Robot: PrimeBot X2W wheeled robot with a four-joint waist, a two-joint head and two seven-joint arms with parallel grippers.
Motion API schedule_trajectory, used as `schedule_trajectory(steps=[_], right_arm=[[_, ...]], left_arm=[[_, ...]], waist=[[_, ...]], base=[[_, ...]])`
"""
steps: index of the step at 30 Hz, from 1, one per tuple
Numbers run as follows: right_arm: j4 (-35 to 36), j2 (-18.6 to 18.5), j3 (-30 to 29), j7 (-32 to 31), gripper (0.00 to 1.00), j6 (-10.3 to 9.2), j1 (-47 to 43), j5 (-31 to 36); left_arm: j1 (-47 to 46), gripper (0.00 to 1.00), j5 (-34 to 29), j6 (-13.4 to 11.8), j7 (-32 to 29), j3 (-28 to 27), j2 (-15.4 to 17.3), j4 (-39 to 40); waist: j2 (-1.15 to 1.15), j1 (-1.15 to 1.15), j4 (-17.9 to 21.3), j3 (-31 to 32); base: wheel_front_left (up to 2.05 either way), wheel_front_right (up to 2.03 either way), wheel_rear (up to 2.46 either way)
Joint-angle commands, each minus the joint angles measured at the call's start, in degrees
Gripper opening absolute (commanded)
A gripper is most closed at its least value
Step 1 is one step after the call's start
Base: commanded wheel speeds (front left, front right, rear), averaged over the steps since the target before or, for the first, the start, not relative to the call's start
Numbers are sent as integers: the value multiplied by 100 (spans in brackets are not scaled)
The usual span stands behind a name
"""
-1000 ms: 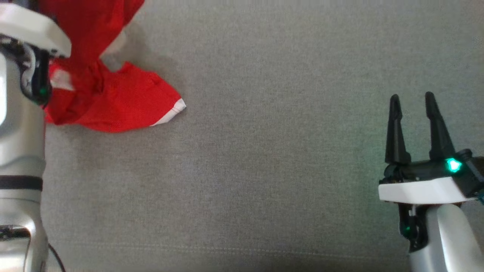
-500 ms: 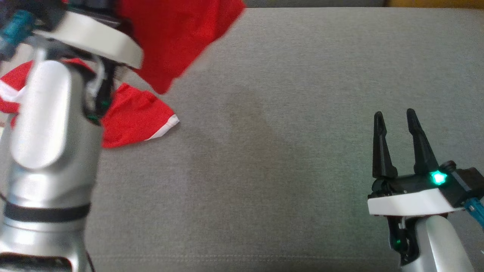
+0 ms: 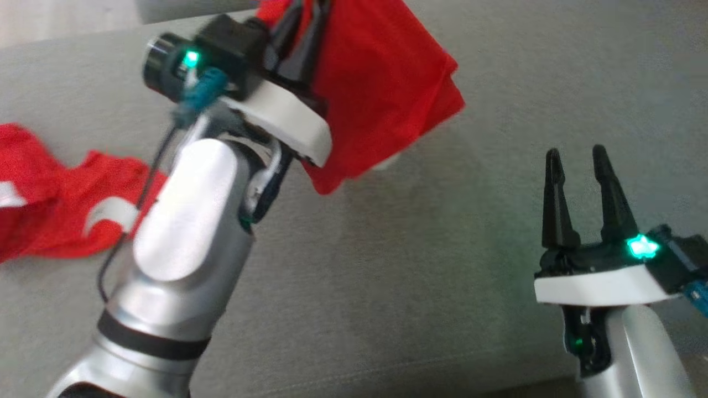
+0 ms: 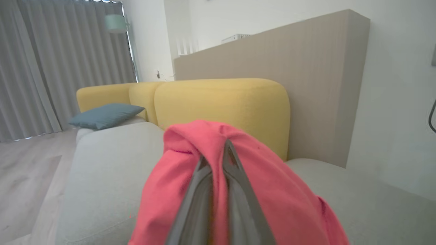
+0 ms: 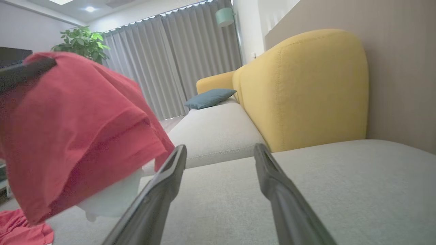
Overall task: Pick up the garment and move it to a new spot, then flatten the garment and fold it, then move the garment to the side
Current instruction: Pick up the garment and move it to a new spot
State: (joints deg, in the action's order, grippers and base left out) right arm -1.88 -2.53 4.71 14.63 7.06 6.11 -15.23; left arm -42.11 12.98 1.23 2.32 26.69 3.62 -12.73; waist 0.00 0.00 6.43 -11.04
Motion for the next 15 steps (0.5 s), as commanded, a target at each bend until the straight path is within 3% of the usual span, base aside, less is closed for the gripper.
schedule_trajectory(steps=[1,6,7,8,9,15], right_arm=[[233,-34,147,37,100,43,293,-45],[316,-34,252,37,100,43,461,-225],[328,-34,271,37,100,43,489,-263],[336,-34,287,37,100,43,510,-295],[340,-34,296,37,100,43,523,-321],[340,-34,194,37,100,43,506,-377]], left_arm=[[-241,0,-77,-50,11,-124,70,121],[-497,0,-108,-125,99,125,-11,-594],[-565,4,-122,-120,138,164,-17,-766],[-631,80,-130,-116,189,193,-23,-943],[-703,100,-152,-110,233,225,-26,-1123],[-1090,100,-114,-169,717,167,-38,-1902]], waist=[[0,0,338,-206],[0,0,865,-500],[0,0,954,-548],[0,0,1030,-586],[0,0,1093,-616],[0,0,1139,-654]], base=[[0,0,0],[0,0,0],[0,0,0],[0,0,0],[0,0,0],[0,0,0]])
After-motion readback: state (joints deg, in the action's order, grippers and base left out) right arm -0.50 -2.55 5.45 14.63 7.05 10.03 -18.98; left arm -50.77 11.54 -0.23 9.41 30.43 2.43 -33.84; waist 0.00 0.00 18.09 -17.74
